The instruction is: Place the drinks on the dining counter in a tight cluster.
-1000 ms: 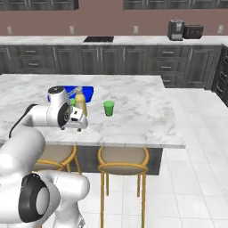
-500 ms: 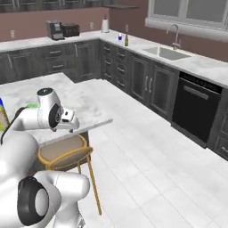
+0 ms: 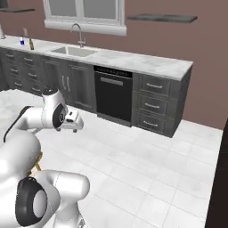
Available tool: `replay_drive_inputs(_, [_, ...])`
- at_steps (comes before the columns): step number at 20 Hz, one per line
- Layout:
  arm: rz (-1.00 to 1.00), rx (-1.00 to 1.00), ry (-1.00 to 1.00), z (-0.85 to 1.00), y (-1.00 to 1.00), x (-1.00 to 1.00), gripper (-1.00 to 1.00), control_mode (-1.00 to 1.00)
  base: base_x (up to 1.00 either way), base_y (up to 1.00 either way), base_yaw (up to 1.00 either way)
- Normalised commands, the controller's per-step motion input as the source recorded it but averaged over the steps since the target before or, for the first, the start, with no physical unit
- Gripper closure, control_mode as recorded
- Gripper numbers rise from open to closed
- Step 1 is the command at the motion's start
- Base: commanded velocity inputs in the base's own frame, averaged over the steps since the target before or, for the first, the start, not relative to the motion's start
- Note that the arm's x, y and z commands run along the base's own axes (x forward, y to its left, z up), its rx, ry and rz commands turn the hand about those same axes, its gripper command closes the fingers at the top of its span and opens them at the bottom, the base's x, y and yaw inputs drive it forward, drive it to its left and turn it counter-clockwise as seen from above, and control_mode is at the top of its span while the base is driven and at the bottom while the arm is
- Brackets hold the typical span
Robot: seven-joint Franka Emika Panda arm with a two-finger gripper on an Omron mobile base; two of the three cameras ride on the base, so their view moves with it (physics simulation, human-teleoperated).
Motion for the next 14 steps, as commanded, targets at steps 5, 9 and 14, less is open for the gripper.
replay_drive_inputs(5, [0.0, 0.0, 0.0, 0.0, 0.0, 0.0, -1.0, 1.0, 0.85, -0.1, -0.07])
replay_drive_inputs(9, [0.0, 0.0, 0.0, 0.0, 0.0, 0.0, -1.0, 1.0, 0.94, -0.05, 0.01])
replay_drive_inputs(14, [0.0, 0.0, 0.0, 0.0, 0.0, 0.0, -1.0, 1.0, 0.94, -0.02, 0.02])
